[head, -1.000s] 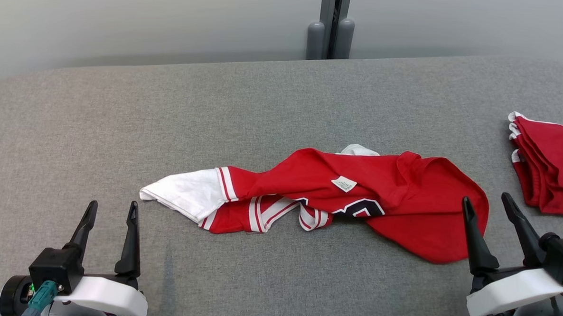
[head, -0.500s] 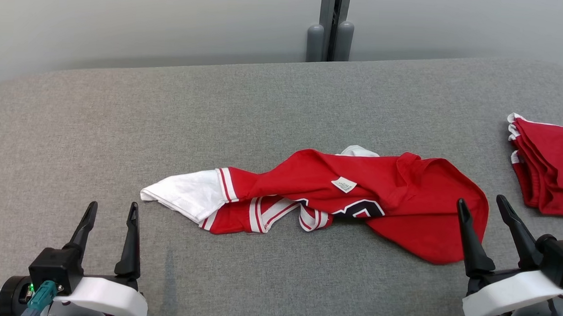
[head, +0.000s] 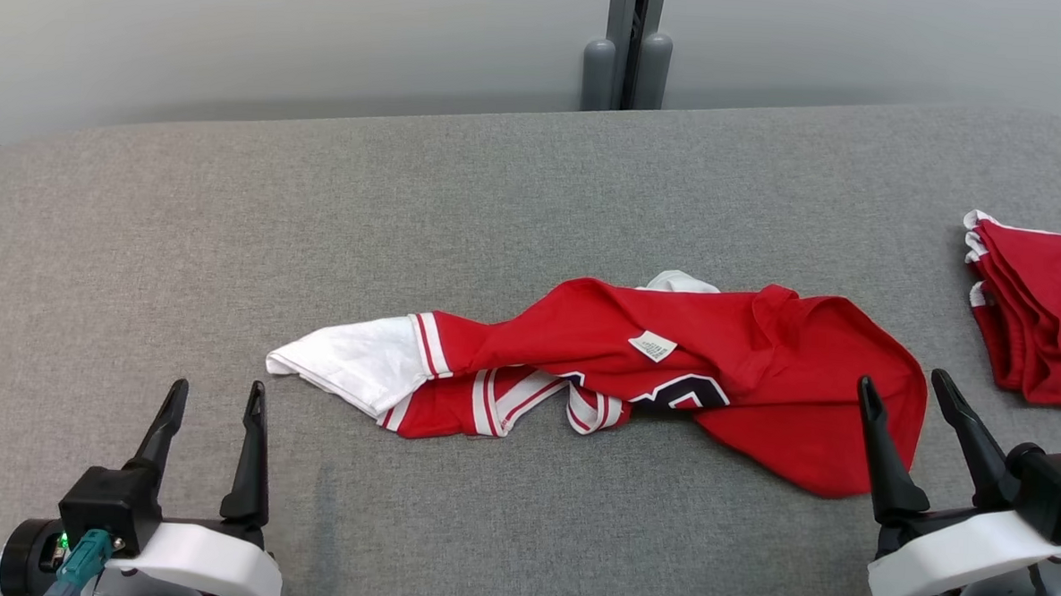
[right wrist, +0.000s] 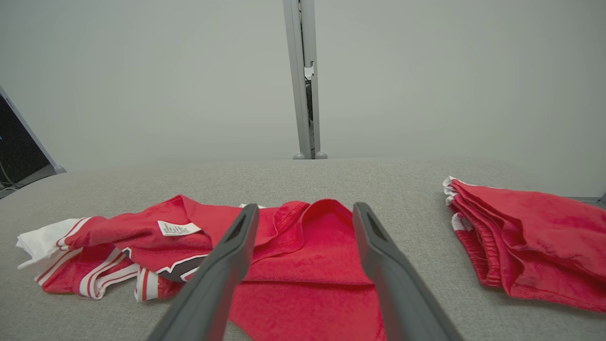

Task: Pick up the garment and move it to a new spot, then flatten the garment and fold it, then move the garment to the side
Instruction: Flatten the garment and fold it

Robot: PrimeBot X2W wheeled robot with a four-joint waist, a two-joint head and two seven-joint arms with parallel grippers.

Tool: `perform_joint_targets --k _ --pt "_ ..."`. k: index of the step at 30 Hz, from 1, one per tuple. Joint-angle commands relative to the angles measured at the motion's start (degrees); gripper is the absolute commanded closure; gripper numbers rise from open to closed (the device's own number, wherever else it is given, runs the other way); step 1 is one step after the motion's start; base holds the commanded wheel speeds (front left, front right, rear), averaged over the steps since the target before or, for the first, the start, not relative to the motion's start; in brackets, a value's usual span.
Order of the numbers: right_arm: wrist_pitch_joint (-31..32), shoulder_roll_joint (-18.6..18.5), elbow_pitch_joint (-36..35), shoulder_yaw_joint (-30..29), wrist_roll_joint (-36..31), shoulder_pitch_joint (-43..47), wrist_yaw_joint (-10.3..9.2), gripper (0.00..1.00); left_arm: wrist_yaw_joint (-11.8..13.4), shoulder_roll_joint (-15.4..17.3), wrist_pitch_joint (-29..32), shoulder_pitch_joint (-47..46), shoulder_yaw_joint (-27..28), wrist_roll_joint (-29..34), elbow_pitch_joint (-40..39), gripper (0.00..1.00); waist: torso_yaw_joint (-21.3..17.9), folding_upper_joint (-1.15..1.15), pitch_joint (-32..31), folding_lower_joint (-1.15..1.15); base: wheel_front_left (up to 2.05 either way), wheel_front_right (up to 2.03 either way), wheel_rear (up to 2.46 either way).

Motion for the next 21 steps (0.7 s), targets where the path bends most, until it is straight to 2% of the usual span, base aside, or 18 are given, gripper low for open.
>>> perform_joint_targets --k 1,8,15,17,21 --pt "0.2 -0.1 0.0 0.0 0.4 0.0 0.02 0.0 -0.3 0.5 0.0 -0.4 -0.4 0.0 -0.3 0.0 0.0 0.0 0.1 0.0 0.0 0.0 0.0" --pt "0.4 0.0 -0.4 0.2 0.5 -0.9 0.02 0.0 -4.1 -0.6 2.3 -4.2 -6.4 2.0 0.4 0.0 0.0 0.0 1.8 0.0 0.0 0.0 0.0" --pt "0.2 -0.2 0.0 1.7 0.7 -2.9 0.02 0.0 -8.7 -3.1 6.2 -10.2 -12.0 2.1 7.1 0.0 -1.5 0.0 4.9 0.0 0.0 0.0 0.0" --pt "0.0 -0.3 0.3 1.9 0.9 -3.3 0.02 0.0 -9.2 -3.4 7.4 -11.6 -12.4 2.0 9.6 0.0 -2.0 0.0 5.5 0.0 0.0 0.0 0.0" --pt "-0.4 -0.2 0.7 2.0 1.1 -3.7 0.02 0.0 -8.2 -2.4 8.4 -14.1 -12.4 3.6 13.5 0.0 -2.8 0.0 6.4 0.0 0.0 0.0 0.0"
